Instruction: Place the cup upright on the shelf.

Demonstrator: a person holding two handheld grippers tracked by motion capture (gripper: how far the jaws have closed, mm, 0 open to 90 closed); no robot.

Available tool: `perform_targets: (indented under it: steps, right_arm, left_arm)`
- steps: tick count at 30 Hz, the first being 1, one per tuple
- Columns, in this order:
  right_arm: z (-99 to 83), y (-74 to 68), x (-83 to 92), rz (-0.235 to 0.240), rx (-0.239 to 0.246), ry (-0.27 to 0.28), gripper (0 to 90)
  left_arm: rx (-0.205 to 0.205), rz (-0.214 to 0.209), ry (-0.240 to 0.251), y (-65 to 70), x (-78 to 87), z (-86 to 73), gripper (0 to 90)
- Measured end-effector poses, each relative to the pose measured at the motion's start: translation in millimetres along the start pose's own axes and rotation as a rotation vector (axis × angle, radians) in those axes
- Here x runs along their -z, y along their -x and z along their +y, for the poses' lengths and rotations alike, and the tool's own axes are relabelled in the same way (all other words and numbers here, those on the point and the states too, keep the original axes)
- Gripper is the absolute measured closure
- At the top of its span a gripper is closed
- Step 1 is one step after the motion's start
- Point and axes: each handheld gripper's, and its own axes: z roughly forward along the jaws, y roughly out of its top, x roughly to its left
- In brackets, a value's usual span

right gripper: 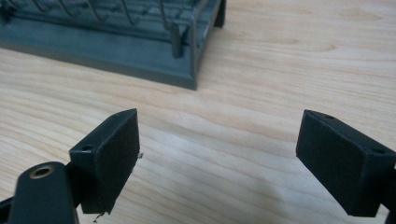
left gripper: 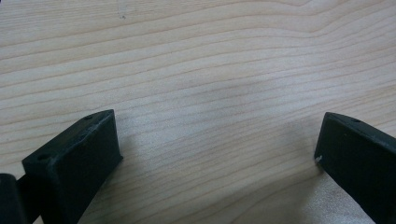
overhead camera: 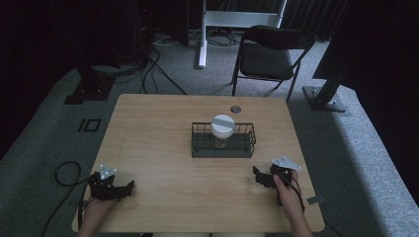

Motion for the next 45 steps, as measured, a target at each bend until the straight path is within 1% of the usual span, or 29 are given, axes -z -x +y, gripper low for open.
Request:
perform_targets:
  steps: [4,7,11,18,22,24,26,27,28,29,32,34,45]
  right_arm:
    - [-4.3,5.3,-0.7,-0.016,-0.002,-0.027,13.2]
    - [-6.7,8.4,-0.6,-0.027,0.008,-0.04,13.2]
    - [-8.7,10.7,0.0,-0.031,0.01,-0.053,13.2]
    - [-13.3,17.4,1.9,-0.063,0.014,-0.071,13.2]
    - [-15.2,20.8,2.4,-0.079,-0.005,-0.079,13.2]
    - [-15.5,21.9,2.4,-0.086,-0.006,-0.089,13.2]
    - [-15.9,22.3,2.0,-0.092,-0.014,-0.104,13.2]
    - [-16.2,22.7,1.5,-0.095,-0.02,-0.123,13.1]
    - [-16.2,22.7,1.5,-0.095,-0.02,-0.123,13.1]
    - [-16.3,23.3,1.0,-0.098,-0.027,-0.136,12.3]
    - [-16.4,24.3,0.9,-0.107,-0.038,-0.138,11.5]
    - [-16.5,24.7,1.0,-0.124,-0.048,-0.14,11.5]
    - [-16.7,25.7,1.1,-0.139,-0.064,-0.139,11.4]
  left_arm:
    - [0.0,0.0,0.0,0.0,0.0,0.0,0.2]
    - [-0.001,0.0,0.0,0.0,0.0,0.0,0.2]
    - [0.0,0.0,0.0,0.0,0.0,0.0,0.2]
    - [-0.001,0.0,0.0,0.0,0.0,0.0,0.2]
    - [-0.001,0.0,0.0,0.0,0.0,0.0,0.2]
    - [0.0,0.0,0.0,0.0,0.0,0.0,0.2]
    - [-0.001,0.0,0.0,0.0,0.0,0.0,0.2]
    - [0.0,0.0,0.0,0.0,0.0,0.0,0.2]
    - [0.0,0.0,0.0,0.0,0.0,0.0,0.2]
    - [0.0,0.0,0.0,0.0,0.0,0.0,0.2]
    - [-0.001,0.0,0.0,0.0,0.0,0.0,0.2]
    - [-0.001,0.0,0.0,0.0,0.0,0.0,0.2]
    - [0.0,0.0,0.001,0.1,-0.1,-0.1,0.2]
